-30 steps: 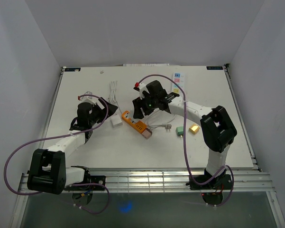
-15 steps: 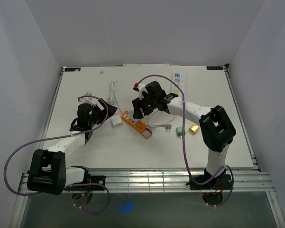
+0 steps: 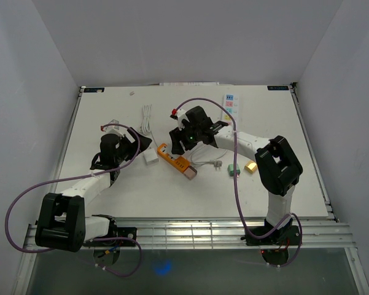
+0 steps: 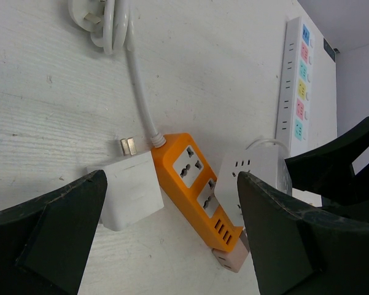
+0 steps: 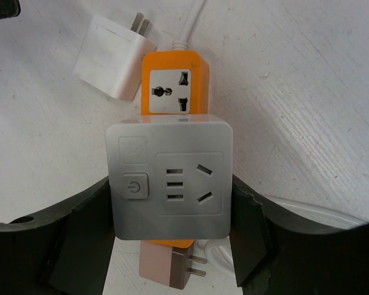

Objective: Insert the plug

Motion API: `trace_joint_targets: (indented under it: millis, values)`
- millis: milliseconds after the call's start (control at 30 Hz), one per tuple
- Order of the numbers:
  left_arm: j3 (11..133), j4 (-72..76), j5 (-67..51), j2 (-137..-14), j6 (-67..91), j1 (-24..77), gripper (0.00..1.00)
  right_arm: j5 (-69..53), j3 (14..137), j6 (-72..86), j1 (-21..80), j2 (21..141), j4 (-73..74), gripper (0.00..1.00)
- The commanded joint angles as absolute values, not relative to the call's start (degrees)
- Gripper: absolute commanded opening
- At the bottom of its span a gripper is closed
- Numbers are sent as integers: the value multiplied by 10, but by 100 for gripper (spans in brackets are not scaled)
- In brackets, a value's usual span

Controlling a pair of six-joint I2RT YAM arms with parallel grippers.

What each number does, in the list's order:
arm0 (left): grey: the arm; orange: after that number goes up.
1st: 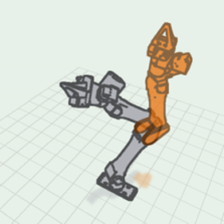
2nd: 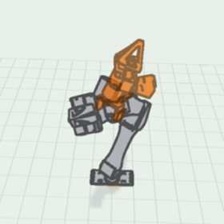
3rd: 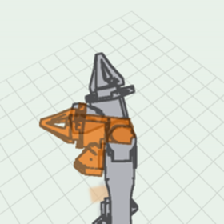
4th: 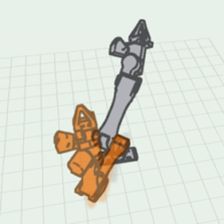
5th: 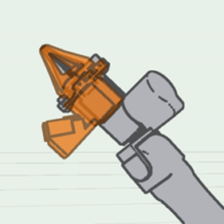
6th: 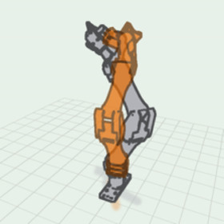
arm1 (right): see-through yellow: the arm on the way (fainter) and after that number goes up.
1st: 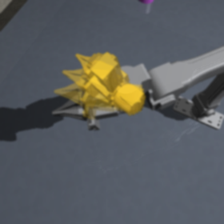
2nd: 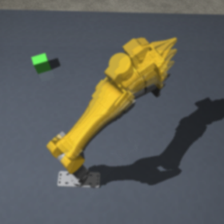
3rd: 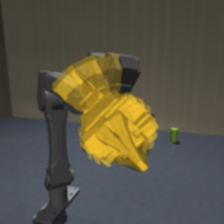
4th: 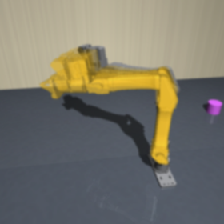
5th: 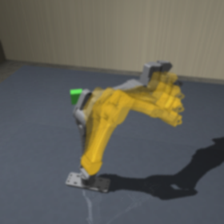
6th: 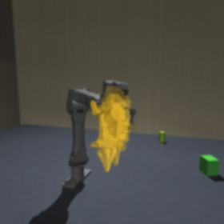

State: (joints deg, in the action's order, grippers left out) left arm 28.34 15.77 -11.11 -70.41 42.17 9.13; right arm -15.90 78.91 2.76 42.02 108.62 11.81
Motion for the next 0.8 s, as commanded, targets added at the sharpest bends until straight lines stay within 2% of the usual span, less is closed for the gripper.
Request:
trace_joint_targets:
  millis: [0,767]
  values:
    - [287,163,-111,-702,415,91,98,-146,807,18,428,1095,110,14]
    - [287,163,-113,-702,413,91,98,-115,802,3,454,1085,134,15]
